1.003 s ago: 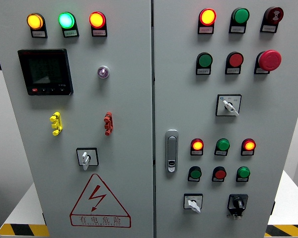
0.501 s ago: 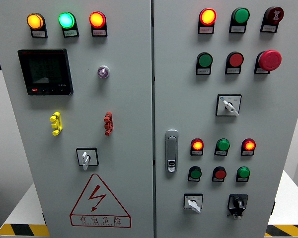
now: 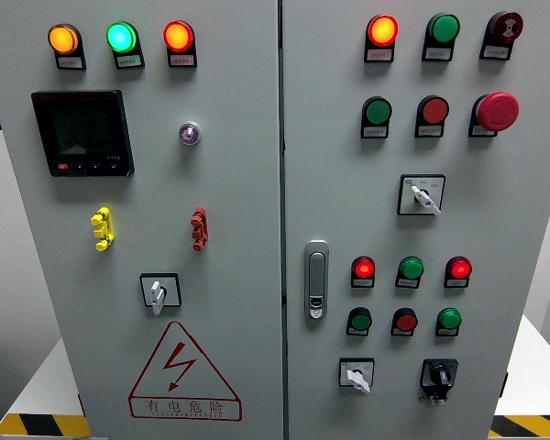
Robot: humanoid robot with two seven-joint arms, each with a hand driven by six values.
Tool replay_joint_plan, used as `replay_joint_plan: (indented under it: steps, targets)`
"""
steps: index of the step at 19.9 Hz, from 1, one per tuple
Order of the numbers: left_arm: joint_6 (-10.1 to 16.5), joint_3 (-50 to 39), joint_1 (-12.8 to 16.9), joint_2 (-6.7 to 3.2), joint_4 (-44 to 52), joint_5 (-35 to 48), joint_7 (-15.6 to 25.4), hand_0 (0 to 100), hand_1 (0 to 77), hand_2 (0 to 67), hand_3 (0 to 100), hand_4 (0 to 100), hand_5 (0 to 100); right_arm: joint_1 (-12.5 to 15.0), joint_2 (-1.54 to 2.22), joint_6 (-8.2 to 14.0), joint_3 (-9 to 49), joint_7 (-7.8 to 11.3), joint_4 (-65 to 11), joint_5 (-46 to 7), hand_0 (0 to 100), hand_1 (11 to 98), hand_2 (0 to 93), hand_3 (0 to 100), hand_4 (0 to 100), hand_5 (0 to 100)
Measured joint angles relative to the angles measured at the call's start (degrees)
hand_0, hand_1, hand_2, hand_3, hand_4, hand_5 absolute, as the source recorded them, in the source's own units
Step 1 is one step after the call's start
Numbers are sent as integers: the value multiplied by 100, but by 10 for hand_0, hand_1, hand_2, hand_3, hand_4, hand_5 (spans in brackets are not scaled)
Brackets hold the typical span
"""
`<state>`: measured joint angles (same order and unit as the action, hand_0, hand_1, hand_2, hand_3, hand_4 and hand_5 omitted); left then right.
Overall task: Turn on light switch 1
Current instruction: 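Raise the left hand toward the white rotary switch on the left door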
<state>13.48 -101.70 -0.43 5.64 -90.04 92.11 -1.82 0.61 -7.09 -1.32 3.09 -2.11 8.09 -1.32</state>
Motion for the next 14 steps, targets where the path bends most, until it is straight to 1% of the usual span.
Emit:
replay_joint_plan:
  steps: [2,4,5,6,8,9,10,12,14]
  targets:
    - [-29,59,-193,13,-7,0,-194,0,510,370,856,1000,1000,1,2,0,0,0,0,0,0,194,0,197,194,105]
    - [-150,118,-357,28,-19,0,-375,0,509,375,855,1000,989,1,3,0,-1,0,0,0,0,197,0,197,194,105]
    - [-285,182,-442,38,-23,0,-450,0,512,378,856,1000,985,0,2,3,-2,0,0,0,0,197,0,197,194,105]
    - [-490,281,-520,50,-25,0,-539,0,514,380,857,1000,985,0,0,5,-2,0,0,0,0,197,0,197,194,105]
    - [-1008,528,-666,66,-40,0,-761,0,524,388,870,1000,982,1,0,5,-1,0,0,0,0,197,0,197,194,105]
    - [-1224,640,-733,73,-71,0,-852,0,527,389,872,1000,982,0,0,5,-1,0,0,0,0,197,0,197,194,105]
    - [-1363,725,-784,80,-104,0,-911,0,530,392,874,1000,982,0,-1,5,-1,0,0,0,0,198,0,197,194,105]
    - [-1479,839,-883,91,-170,0,-985,0,531,396,876,1000,981,0,-2,5,-1,0,0,0,0,194,0,197,194,105]
    - [-1523,914,-1032,106,-221,0,-1136,0,523,399,879,1000,977,1,0,5,0,0,0,0,0,198,0,197,194,105]
